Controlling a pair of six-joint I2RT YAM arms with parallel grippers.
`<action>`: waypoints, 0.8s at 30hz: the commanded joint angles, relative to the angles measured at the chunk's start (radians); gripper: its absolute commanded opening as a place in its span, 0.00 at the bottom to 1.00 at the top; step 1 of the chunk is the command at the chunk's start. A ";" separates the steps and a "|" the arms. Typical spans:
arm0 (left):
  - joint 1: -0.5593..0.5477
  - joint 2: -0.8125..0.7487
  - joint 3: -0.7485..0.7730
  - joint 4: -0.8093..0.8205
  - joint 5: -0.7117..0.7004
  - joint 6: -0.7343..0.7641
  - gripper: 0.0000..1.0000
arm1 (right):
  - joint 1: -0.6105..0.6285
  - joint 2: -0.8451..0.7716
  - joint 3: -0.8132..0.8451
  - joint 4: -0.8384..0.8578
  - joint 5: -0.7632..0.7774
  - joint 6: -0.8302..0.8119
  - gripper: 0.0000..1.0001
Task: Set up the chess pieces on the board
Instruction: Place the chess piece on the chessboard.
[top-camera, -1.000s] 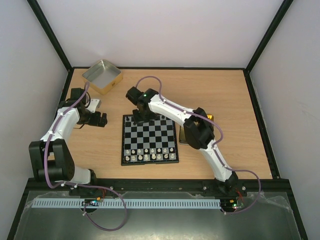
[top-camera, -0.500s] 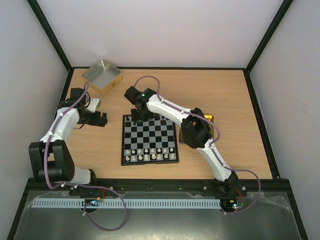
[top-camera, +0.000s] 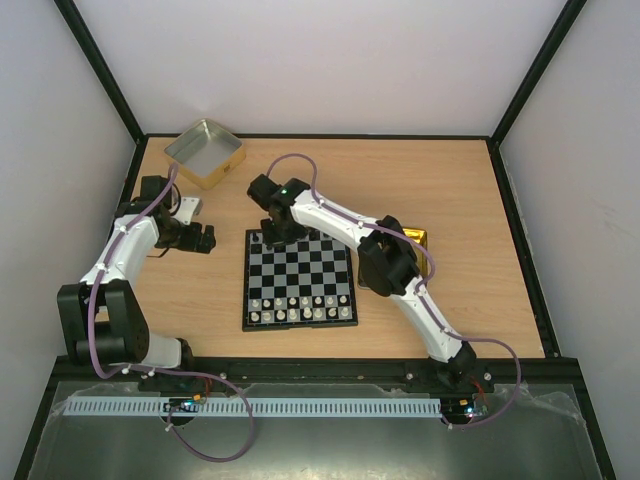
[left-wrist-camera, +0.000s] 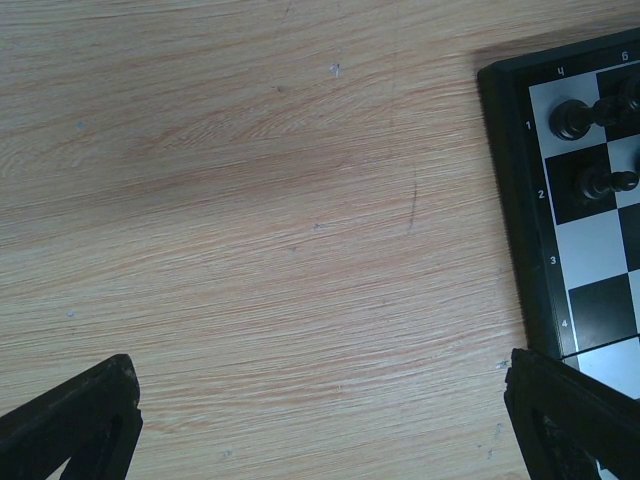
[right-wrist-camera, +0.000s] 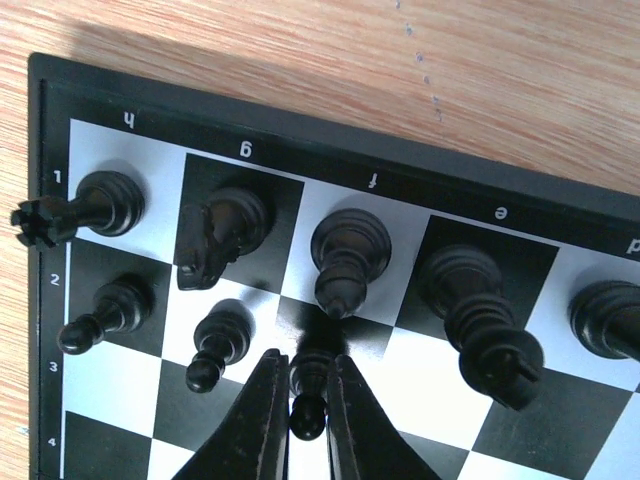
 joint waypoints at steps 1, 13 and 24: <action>0.007 0.001 -0.012 -0.004 0.016 -0.007 0.99 | 0.005 0.024 0.039 -0.023 0.010 -0.003 0.09; 0.008 0.009 -0.014 -0.002 0.027 -0.004 0.99 | 0.005 -0.019 -0.004 -0.031 0.009 -0.011 0.14; 0.012 0.007 -0.012 -0.003 0.027 -0.004 0.99 | 0.000 -0.239 -0.117 -0.040 0.068 -0.001 0.43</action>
